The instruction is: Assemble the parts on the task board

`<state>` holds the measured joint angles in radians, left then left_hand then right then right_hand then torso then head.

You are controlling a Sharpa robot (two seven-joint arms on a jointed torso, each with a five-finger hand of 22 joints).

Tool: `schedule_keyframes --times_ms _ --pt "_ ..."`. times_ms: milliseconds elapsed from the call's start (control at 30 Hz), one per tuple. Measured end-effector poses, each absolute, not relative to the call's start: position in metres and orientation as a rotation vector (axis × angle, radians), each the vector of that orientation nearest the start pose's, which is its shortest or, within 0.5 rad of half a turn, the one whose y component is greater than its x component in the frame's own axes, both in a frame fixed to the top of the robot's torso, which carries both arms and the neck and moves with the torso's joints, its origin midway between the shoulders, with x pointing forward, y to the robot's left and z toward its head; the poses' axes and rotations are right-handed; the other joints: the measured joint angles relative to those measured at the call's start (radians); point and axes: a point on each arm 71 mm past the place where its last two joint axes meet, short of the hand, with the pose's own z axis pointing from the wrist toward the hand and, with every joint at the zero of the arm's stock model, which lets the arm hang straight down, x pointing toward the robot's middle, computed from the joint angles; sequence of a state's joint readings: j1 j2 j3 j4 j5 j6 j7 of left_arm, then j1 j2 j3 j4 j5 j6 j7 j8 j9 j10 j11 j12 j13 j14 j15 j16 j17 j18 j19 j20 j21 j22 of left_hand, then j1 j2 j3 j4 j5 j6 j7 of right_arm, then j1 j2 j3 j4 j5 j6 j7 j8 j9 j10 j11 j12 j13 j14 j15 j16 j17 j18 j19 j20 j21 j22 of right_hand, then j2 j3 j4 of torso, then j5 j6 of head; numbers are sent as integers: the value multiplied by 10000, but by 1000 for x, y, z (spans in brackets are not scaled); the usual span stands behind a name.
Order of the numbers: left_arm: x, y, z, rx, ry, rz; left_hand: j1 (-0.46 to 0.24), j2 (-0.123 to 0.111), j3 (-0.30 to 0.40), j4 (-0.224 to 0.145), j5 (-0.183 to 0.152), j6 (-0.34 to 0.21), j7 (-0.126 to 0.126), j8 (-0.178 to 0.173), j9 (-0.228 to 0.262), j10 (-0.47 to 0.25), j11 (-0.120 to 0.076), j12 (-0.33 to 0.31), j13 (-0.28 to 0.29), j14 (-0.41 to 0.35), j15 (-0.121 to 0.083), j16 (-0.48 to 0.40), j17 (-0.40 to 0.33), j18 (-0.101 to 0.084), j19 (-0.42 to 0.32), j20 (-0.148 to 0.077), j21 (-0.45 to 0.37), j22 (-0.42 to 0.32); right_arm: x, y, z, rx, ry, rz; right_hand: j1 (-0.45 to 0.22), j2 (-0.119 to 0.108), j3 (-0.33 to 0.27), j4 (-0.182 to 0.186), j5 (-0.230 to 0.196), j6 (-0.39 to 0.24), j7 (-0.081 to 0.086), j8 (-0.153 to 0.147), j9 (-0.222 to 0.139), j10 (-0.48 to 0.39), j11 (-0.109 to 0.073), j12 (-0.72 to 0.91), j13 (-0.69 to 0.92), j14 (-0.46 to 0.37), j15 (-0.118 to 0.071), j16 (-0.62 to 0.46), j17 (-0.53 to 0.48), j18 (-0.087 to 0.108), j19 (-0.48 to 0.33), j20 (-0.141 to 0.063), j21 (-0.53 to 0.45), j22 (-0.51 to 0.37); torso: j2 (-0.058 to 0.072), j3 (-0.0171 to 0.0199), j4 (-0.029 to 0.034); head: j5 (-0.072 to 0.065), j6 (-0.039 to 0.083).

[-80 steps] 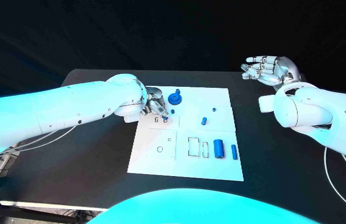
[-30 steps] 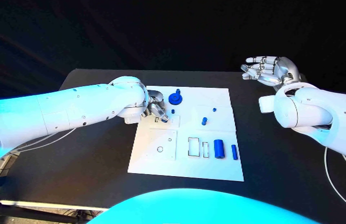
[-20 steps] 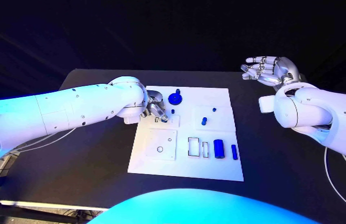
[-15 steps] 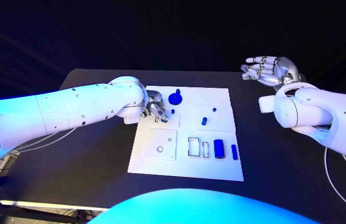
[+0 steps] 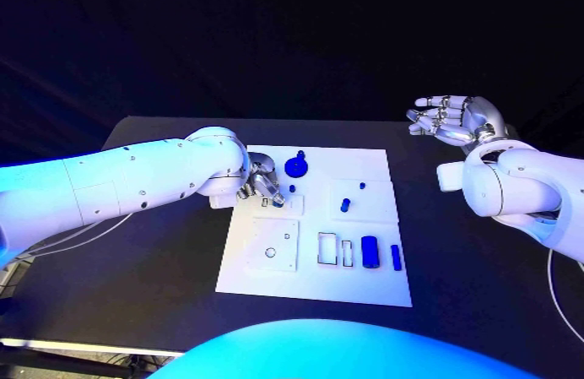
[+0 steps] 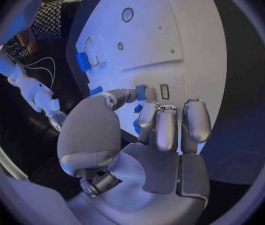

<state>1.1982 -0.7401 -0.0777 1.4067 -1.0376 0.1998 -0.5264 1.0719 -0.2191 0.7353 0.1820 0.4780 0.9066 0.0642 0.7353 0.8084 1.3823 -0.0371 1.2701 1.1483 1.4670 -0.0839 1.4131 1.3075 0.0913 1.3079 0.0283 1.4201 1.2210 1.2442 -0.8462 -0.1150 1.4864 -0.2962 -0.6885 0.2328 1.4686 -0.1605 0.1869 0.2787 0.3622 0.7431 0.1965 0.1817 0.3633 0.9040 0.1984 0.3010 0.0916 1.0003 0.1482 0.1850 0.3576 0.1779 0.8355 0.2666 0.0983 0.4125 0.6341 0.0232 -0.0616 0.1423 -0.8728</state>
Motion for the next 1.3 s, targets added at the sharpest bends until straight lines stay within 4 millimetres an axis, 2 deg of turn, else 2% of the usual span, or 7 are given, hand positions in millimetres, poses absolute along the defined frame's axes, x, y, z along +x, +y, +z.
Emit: schedule_keyframes --times_ms 200,500,900,1300 --pt "485 199 -251 -1707 24460 -3792 -79 77 0 0 0 3 1 27 -14 16 -14 0 0 0 0 0 0 0 0 0 0 0 499 -242 -185 9485 13763 10212 0 0 0 0 0 0 0 0 1 0 0 0 0 0 0 0 0 0 0 0 0 0 1 6 0 -6 0" --pt "487 198 -252 -1678 24498 -3732 -440 433 -2 -2 -100 76 -6 43 -38 87 -60 41 55 0 0 0 0 1 37 37 0 77 499 -242 -185 9482 13775 10217 0 0 0 0 0 0 0 0 -8 0 0 0 -11 0 0 0 -11 0 0 0 0 -17 -3 6 -5 -28 0" --pt "488 197 -252 -1612 24473 -3647 -762 742 3 3 -252 267 -121 36 -2 108 -73 41 59 -37 -36 0 0 1 37 37 0 85 499 -243 -186 9486 13787 10214 0 0 0 0 39 0 0 0 -8 0 0 0 -11 0 0 0 -10 0 0 0 1 -25 -6 0 0 -53 0" --pt "488 195 -252 -1374 24452 -3530 -819 758 -1 -2 -312 275 -123 36 9 146 -107 137 152 -2 -72 0 0 1 37 37 0 105 498 -243 -187 9490 13808 10213 0 0 29 -29 39 0 0 -1 -15 0 0 0 -28 0 0 -45 -24 0 0 0 1 -37 -7 -5 5 -51 0"
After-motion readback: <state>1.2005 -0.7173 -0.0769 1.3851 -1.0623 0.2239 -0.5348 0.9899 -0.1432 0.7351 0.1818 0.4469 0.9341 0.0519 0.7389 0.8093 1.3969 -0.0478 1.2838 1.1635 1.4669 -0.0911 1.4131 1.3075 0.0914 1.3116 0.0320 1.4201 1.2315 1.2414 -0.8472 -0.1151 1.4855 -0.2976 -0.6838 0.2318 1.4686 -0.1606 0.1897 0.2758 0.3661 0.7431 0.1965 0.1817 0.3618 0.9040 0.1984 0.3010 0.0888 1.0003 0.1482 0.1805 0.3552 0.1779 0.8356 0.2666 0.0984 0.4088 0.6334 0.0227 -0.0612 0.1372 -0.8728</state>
